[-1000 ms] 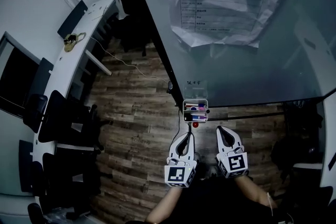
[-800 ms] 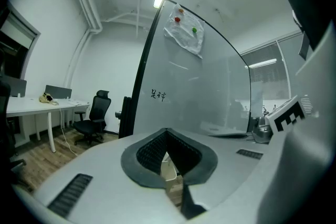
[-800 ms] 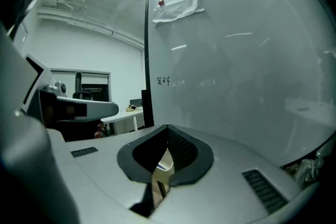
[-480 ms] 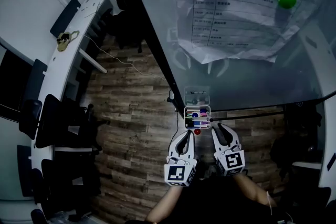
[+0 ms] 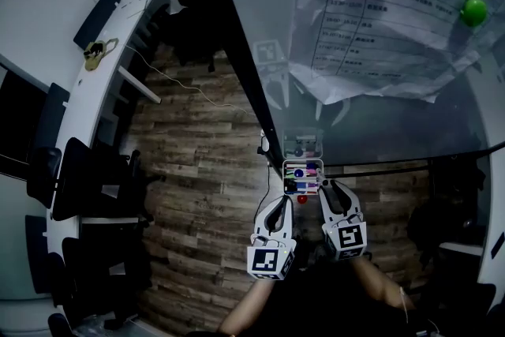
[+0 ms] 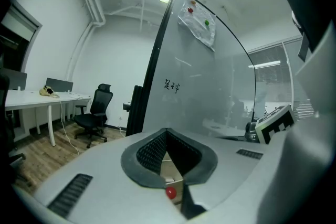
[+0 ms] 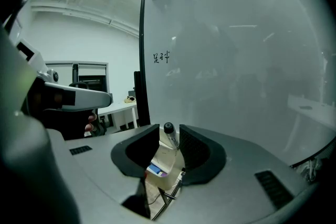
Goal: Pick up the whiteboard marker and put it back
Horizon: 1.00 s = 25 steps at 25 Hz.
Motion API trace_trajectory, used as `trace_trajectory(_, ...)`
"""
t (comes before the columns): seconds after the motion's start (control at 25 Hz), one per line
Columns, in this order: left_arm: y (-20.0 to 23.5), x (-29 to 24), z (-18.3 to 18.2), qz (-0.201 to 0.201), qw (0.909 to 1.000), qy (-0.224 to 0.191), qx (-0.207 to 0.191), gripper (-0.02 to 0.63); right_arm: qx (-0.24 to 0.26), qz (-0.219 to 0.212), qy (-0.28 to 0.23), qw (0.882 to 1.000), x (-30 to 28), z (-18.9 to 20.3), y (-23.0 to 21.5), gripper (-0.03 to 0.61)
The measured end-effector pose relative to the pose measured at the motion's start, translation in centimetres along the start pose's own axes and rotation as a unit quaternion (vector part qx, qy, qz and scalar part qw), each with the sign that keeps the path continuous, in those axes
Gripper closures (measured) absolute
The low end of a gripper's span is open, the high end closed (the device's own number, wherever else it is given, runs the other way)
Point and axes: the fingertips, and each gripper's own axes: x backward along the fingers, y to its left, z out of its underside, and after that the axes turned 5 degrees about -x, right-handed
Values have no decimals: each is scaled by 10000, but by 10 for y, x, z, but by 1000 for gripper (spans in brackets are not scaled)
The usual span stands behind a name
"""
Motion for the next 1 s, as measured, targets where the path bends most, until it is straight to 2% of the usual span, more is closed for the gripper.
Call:
trace_trajectory(0.28, 3, 2, 1, 87, 10000, 14, -27, 606, 25, 194, 140, 9997, -8, 7, -1, 472)
trace_trajectory(0.36, 4, 3, 2, 98, 9999, 24, -28, 606, 20, 264, 152, 9995, -9, 8, -3, 489)
trace_trajectory(1.0, 5, 17, 3, 194, 9998, 9, -21, 606, 73, 402, -94, 9991, 4, -4, 0, 499)
